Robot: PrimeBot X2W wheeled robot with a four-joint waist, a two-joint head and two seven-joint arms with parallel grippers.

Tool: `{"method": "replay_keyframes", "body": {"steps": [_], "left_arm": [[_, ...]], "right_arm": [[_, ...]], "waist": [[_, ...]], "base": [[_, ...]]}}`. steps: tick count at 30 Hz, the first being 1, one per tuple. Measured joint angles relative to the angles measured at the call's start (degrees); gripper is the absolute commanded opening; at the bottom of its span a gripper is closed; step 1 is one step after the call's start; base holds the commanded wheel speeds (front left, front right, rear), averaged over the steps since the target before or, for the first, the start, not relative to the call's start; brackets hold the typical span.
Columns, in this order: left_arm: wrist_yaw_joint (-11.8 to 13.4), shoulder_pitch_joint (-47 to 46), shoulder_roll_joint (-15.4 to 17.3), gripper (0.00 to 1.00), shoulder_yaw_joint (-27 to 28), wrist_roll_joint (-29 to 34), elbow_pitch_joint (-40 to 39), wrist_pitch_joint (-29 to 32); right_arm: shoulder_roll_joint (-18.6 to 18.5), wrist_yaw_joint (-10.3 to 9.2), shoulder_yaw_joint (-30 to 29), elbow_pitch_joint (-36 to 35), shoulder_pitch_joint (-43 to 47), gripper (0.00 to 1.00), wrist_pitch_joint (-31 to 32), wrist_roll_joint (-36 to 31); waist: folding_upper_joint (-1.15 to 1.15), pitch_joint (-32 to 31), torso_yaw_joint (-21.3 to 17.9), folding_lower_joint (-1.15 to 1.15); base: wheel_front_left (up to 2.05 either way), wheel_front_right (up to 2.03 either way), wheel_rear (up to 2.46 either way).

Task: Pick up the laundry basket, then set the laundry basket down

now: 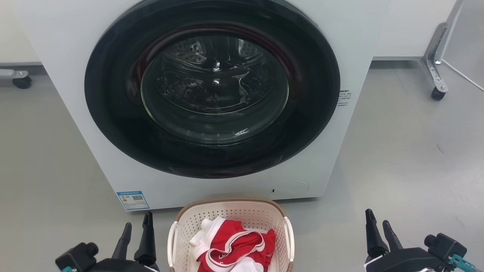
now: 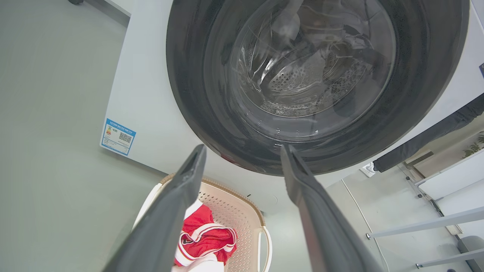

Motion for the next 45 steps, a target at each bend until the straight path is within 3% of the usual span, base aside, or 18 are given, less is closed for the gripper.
{"method": "replay_keyframes", "body": {"steps": [45], "left_arm": [[6.0,2.9,-0.4,1.0,-4.7,38.5,-4.1,-9.1]], "right_arm": [[-0.1,-6.2,9.4,-2.5,0.1,1.0,-9.0,-35.3]], "waist": [[0.0,-0.3,-0.1,-0.01]], "base": [[0.0,0.0,0.0]]}}
